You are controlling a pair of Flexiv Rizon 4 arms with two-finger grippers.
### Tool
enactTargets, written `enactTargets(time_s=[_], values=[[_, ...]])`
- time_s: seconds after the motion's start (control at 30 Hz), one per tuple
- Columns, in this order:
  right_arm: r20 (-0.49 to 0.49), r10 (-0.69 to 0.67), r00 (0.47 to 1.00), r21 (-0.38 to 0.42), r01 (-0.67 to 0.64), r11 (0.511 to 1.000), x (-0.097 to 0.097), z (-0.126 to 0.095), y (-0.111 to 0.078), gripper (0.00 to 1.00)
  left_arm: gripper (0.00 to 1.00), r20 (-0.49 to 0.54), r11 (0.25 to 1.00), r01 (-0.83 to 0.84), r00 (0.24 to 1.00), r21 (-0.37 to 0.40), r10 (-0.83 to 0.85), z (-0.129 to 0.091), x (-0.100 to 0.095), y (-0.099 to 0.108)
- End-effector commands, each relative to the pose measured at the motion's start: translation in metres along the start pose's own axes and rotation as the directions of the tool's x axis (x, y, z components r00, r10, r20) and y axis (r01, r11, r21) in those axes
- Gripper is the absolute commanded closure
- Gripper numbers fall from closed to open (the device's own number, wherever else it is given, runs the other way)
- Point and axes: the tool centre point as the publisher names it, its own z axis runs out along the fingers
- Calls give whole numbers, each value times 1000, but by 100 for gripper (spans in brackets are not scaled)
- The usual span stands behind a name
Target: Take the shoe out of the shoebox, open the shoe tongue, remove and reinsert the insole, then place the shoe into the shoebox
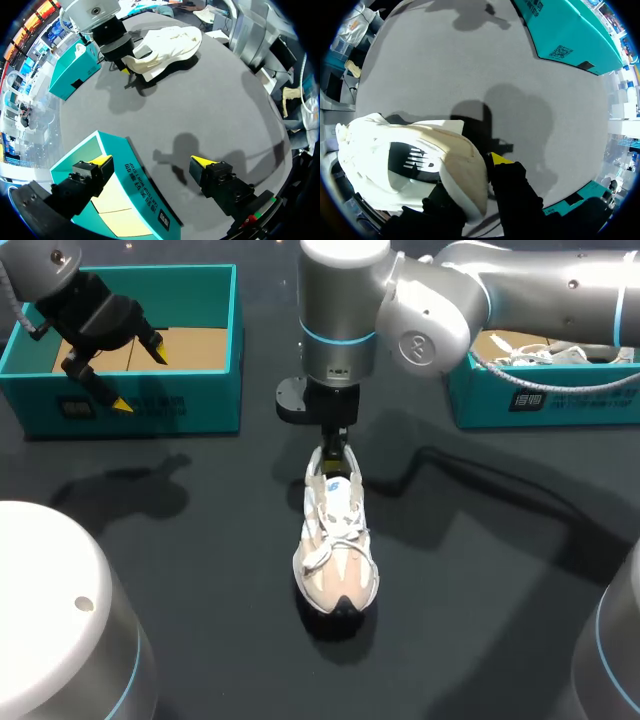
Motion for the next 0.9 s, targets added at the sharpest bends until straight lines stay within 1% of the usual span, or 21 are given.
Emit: enactTargets(time_s=[0.03, 0.2, 0.67, 0.73, 0.83, 0.87, 0.9], values=[[38, 12, 999, 22, -12, 1000, 5, -65, -19, 100, 0, -2, 1000, -1, 1000, -2, 1, 0, 0, 0], [123, 40, 992, 73, -49, 996, -3, -118, -32, 100, 0, -2, 1000, -1, 1000, -2, 1, 0, 0, 0], [123, 40, 992, 73, -49, 996, -3, -118, -32, 100, 0, -2, 1000, -1, 1000, -2, 1, 0, 0, 0], [132, 48, 990, 94, -61, 994, -5, -127, -42, 100, 0, -2, 1000, -1, 1000, -2, 1, 0, 0, 0], [178, 50, 983, 103, -70, 992, -16, -148, -62, 100, 0, -2, 1000, -1, 1000, -2, 1, 0, 0, 0], [188, 48, 981, 102, -68, 992, -19, -153, -67, 100, 0, -2, 1000, -1, 1000, -2, 1, 0, 0, 0], [207, 35, 978, 81, -52, 995, -26, -163, -77, 100, 0, -2, 1000, -1, 1000, -2, 1, 0, 0, 0]])
